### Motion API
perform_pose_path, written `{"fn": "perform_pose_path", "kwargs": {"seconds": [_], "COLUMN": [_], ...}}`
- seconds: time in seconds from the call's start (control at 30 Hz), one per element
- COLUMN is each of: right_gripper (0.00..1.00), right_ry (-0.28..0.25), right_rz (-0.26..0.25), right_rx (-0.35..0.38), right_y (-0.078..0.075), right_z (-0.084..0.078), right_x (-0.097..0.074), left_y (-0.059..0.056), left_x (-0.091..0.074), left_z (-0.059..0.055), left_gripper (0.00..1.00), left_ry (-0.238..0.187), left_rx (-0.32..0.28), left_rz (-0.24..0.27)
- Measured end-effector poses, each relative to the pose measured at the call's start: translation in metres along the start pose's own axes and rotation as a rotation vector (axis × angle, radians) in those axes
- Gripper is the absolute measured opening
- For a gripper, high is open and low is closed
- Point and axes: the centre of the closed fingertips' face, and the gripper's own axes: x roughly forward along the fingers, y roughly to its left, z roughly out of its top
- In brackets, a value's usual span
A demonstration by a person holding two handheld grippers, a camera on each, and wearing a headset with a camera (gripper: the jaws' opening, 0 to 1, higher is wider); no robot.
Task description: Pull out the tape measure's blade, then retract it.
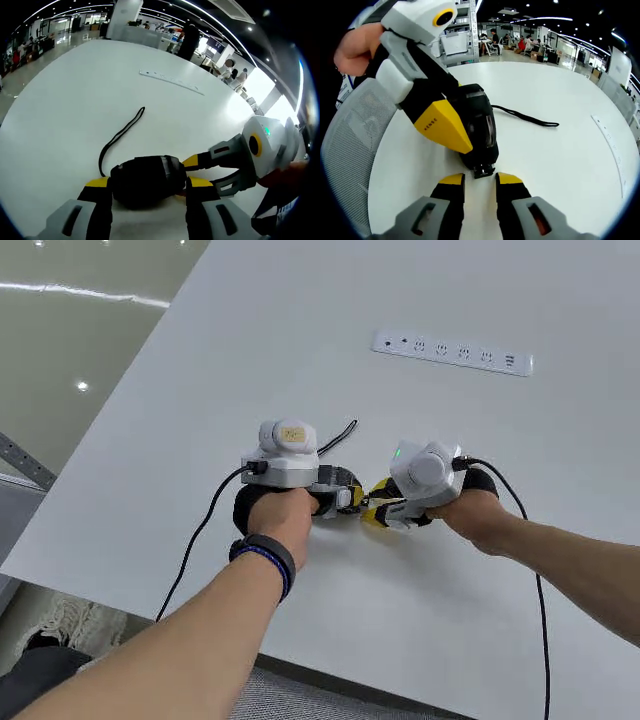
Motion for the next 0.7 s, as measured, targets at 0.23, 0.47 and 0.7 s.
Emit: {"fn": "perform_pose_path", "kwargs": {"seconds": [0.23,0.47,0.7], "right_gripper": [0.29,0.34,0.38], "right_ry": [-0.041,-0.069,-0.096], "right_rz": [-0.071,-0.126,-0.183], "right_rx": [0.165,0.223,0.278], "right_y": [0.001,0.004,0.007], "right_z": [-0.004,-0.001,-0.003], "right_x": [-0.021,-0.035,-0.051], "left_y": [0.008,0.009,0.010], "left_x": [-0.019,-0.035,-0.044], "left_z": [0.005,0.007,0.006], "left_gripper": [0.56,0.56,0.56], "left_ry": [-0.002,-0.027,-0.041], "left_rx": [0.147,0.197,0.302], "left_rz": [-0.036,-0.075,-0.120]}}
